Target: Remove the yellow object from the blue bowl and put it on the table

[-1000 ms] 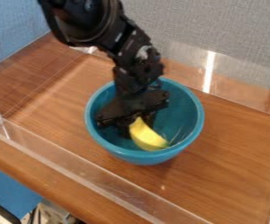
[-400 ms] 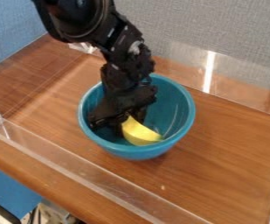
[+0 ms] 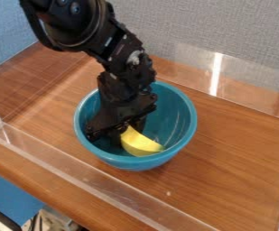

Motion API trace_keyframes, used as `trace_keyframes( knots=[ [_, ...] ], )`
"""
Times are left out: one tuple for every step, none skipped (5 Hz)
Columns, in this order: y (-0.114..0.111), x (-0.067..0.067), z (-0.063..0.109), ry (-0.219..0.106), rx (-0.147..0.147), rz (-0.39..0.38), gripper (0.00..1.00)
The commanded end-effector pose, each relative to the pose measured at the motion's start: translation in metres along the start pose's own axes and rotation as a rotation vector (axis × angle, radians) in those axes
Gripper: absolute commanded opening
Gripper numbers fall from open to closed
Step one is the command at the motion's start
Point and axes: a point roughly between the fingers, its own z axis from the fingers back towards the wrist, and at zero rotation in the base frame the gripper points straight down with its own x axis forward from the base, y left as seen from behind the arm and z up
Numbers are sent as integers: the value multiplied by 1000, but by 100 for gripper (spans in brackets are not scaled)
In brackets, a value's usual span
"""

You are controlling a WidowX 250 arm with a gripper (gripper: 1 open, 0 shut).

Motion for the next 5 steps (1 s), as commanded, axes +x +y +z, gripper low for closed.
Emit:
trace_keyframes(
  knots=[
    [17,-8,-2,31,52,17,0],
    [19,0,1,27,56,44,0],
    [20,3,1,23,64,85,0],
    [21,6,1,19,72,125,0],
    [23,9,2,16,80,165,0]
  ],
)
